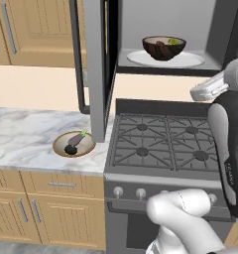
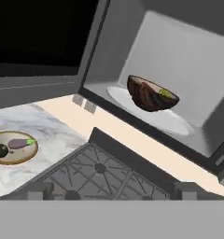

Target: Place the bowl containing the broccoli and hot dog in the microwave. Close the microwave door and press the start button to microwave the meal.

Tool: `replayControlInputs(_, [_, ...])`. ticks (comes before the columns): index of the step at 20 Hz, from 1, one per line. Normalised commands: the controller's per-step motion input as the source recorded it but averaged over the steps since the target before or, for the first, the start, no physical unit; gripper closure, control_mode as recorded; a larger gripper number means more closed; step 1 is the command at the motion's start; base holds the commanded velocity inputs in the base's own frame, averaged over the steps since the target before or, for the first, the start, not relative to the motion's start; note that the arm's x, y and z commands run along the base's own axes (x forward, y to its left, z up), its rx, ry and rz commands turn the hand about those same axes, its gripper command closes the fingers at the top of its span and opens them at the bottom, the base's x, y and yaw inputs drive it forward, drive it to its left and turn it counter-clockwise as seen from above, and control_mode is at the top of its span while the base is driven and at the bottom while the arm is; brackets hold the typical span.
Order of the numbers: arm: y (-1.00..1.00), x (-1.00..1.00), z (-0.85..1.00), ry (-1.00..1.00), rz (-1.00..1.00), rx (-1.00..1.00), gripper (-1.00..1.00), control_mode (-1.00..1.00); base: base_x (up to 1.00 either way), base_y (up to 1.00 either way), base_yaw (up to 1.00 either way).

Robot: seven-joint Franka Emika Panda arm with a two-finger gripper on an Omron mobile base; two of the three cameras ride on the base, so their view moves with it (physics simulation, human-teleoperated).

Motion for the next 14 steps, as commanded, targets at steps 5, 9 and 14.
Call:
replayControlInputs(5, [0.48,-0.98,0.12,0.21,0.42,-0.71,-1.0,-1.0,0.0,0.0,0.0])
replayControlInputs(9, [0.44,-0.87,0.06,0.15,0.37,-0.66,-1.0,-1.0,0.0,0.0,0.0])
replayControlInputs(14, [0.44,-0.73,0.01,0.09,0.28,-0.6,-1.0,-1.0,0.0,0.0,0.0])
